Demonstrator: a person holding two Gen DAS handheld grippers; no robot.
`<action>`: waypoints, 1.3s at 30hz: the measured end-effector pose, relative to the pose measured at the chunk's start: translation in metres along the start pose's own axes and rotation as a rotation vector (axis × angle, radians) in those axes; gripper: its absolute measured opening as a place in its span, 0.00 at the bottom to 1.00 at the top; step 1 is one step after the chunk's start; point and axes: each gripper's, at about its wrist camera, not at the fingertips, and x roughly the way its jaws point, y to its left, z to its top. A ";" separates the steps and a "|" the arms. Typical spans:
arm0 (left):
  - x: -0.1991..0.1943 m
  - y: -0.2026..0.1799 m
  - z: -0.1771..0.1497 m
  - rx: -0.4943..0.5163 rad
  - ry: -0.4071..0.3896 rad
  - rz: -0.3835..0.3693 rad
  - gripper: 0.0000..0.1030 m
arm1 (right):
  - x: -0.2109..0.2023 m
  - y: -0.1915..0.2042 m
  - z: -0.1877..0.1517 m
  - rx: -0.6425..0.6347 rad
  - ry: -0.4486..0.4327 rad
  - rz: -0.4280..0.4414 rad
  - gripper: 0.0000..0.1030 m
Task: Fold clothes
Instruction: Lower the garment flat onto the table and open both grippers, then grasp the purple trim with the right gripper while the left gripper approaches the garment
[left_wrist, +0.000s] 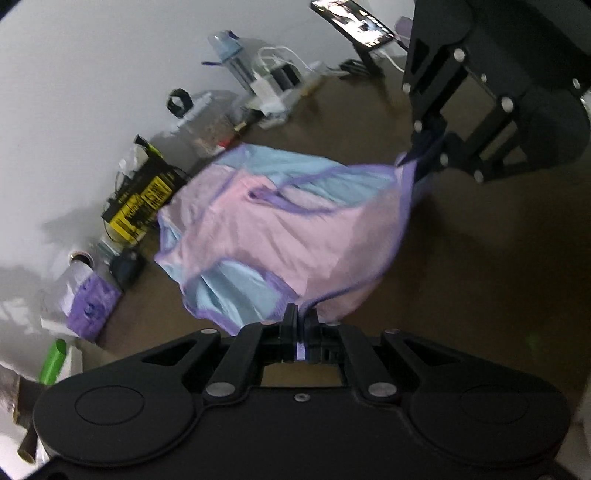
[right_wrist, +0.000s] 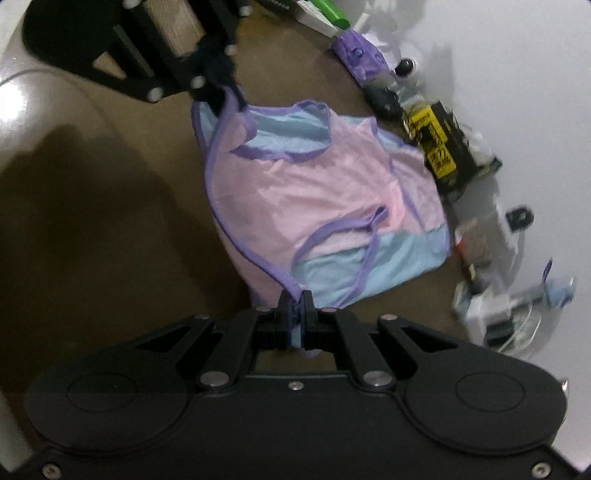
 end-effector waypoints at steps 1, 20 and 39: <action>-0.002 0.002 -0.003 -0.006 0.004 -0.006 0.04 | -0.002 -0.001 -0.005 0.014 0.012 0.002 0.04; -0.002 -0.006 -0.021 -0.009 0.105 -0.054 0.14 | -0.014 -0.018 -0.037 0.059 -0.006 0.061 0.69; 0.002 0.050 -0.007 -0.403 0.149 -0.165 0.24 | 0.012 -0.045 -0.008 0.318 -0.021 0.199 0.38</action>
